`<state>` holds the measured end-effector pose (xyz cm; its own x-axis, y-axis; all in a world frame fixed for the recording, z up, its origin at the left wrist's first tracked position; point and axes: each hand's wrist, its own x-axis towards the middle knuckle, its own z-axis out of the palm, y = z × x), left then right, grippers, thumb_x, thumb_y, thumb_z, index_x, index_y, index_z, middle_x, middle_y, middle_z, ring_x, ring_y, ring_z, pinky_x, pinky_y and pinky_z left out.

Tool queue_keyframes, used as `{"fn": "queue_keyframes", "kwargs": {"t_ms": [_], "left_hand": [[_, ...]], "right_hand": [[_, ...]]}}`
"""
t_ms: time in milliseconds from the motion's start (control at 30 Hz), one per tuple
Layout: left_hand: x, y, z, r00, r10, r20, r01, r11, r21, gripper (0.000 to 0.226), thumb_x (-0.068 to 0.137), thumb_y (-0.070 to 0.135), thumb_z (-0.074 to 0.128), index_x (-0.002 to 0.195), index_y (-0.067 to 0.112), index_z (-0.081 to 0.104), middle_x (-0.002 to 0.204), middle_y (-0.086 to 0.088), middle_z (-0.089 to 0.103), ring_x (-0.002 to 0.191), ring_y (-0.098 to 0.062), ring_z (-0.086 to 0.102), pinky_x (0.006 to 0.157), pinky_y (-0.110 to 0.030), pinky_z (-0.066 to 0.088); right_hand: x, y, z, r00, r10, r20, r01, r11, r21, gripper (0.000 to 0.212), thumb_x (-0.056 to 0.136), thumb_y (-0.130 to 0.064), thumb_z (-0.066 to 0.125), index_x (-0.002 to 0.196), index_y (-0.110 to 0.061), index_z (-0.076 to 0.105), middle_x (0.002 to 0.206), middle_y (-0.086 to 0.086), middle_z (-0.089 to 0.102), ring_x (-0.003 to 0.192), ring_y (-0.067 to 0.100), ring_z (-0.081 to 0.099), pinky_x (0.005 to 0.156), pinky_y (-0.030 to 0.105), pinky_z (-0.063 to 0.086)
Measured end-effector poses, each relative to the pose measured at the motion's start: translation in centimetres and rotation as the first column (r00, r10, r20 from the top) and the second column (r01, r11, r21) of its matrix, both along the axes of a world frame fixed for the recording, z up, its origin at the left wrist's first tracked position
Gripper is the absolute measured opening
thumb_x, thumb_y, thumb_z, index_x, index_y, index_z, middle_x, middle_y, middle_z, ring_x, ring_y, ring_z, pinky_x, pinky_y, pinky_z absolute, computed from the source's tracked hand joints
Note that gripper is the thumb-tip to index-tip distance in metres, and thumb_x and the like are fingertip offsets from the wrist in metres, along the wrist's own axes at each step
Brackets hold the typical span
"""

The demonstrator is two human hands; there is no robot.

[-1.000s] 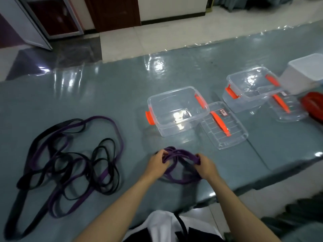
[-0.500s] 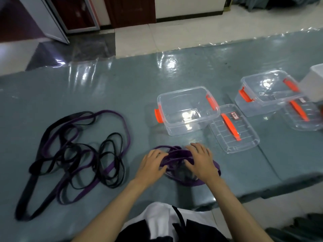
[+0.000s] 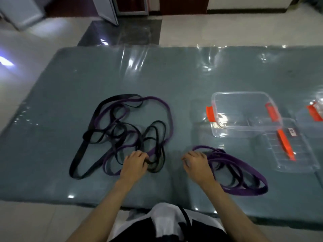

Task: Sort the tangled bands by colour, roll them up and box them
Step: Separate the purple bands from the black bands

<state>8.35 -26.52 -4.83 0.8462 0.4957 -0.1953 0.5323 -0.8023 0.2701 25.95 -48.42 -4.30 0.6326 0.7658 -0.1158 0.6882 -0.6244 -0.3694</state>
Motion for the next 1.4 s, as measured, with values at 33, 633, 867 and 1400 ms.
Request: {"fn": "queue_keyframes", "kwargs": {"t_ms": [33,633,867,1400], "left_hand": [[-1.0,1.1,-0.3,0.999,0.023,-0.037,-0.024,1.000,-0.009,0.028,0.099,0.019,0.062,0.127,0.021,0.067,0.128,0.002,0.064,0.126,-0.024,0.057,0.100,-0.039,0.044],[-5.6,11.6,-2.3,0.986,-0.054,-0.155,0.011,0.963,-0.268,0.020,0.096,0.030,0.059,0.112,0.018,0.060,0.117,-0.002,0.067,0.112,-0.027,0.064,0.092,-0.042,0.052],[-7.1,14.7,-3.4,0.982,-0.088,-0.166,0.094,0.995,0.024,0.025,0.102,0.015,0.055,0.123,0.023,0.066,0.130,0.002,0.065,0.124,-0.019,0.055,0.110,-0.038,0.033],[-6.9,24.7,0.3,0.638,0.742,0.205,-0.254,0.455,-0.854,0.016,0.108,0.016,0.056,0.094,0.018,0.062,0.076,0.001,0.076,0.072,-0.008,0.072,0.076,-0.031,0.052]], "right_hand": [[-0.6,1.1,-0.2,1.000,0.000,0.015,0.000,1.000,-0.018,0.017,0.096,-0.022,0.064,0.108,-0.018,0.075,0.110,0.004,0.072,0.114,0.030,0.064,0.106,0.047,0.040],[-8.4,12.6,-2.5,0.870,-0.173,-0.462,0.178,0.983,-0.032,0.072,0.097,-0.012,0.072,0.160,-0.026,0.039,0.136,0.011,0.055,0.123,0.028,0.059,0.105,0.028,0.046],[-10.8,15.2,-3.5,0.671,-0.468,-0.575,0.594,0.804,0.038,0.038,0.090,-0.010,0.080,0.116,-0.010,0.052,0.114,0.013,0.064,0.105,0.032,0.064,0.092,0.050,0.055],[-4.8,21.1,6.2,0.625,-0.368,-0.689,0.778,0.374,0.505,0.037,0.096,-0.016,0.073,0.120,-0.040,0.060,0.096,0.004,0.071,0.077,0.009,0.064,0.073,0.030,0.051]]}}
